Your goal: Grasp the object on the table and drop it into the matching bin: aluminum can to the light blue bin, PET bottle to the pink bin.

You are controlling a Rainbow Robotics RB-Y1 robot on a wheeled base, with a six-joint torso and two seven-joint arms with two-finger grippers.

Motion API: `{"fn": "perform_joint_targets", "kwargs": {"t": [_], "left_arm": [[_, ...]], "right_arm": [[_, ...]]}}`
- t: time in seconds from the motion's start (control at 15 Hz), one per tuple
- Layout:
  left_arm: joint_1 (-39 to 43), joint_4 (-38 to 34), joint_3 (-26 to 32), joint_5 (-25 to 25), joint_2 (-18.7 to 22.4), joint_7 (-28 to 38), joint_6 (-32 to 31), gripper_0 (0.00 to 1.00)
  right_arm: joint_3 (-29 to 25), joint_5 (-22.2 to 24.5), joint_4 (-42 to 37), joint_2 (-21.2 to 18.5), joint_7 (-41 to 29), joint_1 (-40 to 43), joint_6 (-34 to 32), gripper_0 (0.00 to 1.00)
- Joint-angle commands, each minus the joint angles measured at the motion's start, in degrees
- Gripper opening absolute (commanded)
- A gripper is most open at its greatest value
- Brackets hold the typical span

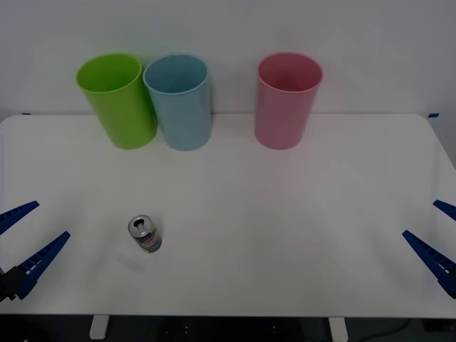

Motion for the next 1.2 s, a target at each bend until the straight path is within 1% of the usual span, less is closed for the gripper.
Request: {"fn": "perform_joint_targets", "kwargs": {"t": [0.07, 0.13, 0.2, 0.53, 1.07, 1.2], "left_arm": [[0.0, 0.0, 0.0, 0.0, 0.0, 0.0, 0.0, 1.00], [-0.1, 0.5, 0.2, 0.4, -1.3, -0.1, 0.0, 1.00], [-0.1, 0.3, 0.2, 1.7, -1.4, -0.1, 0.0, 1.00], [0.6, 0.3, 0.1, 1.7, -1.3, -0.5, 0.0, 1.00], [2.1, 0.3, 0.0, -7.1, -1.3, -1.1, 0.0, 1.00], [2.6, 0.3, -0.6, -7.9, -1.3, -1.4, 0.2, 1.00]], "right_arm": [[0.0, 0.0, 0.0, 0.0, 0.0, 0.0, 0.0, 1.00], [0.0, 0.0, 0.0, 0.0, 0.0, 0.0, 0.0, 1.00], [0.0, 0.0, 0.0, 0.0, 0.0, 0.0, 0.0, 1.00], [0.0, 0.0, 0.0, 0.0, 0.0, 0.0, 0.0, 1.00], [0.0, 0.0, 0.0, 0.0, 0.0, 0.0, 0.0, 1.00], [0.0, 0.0, 0.0, 0.0, 0.0, 0.0, 0.0, 1.00]]}}
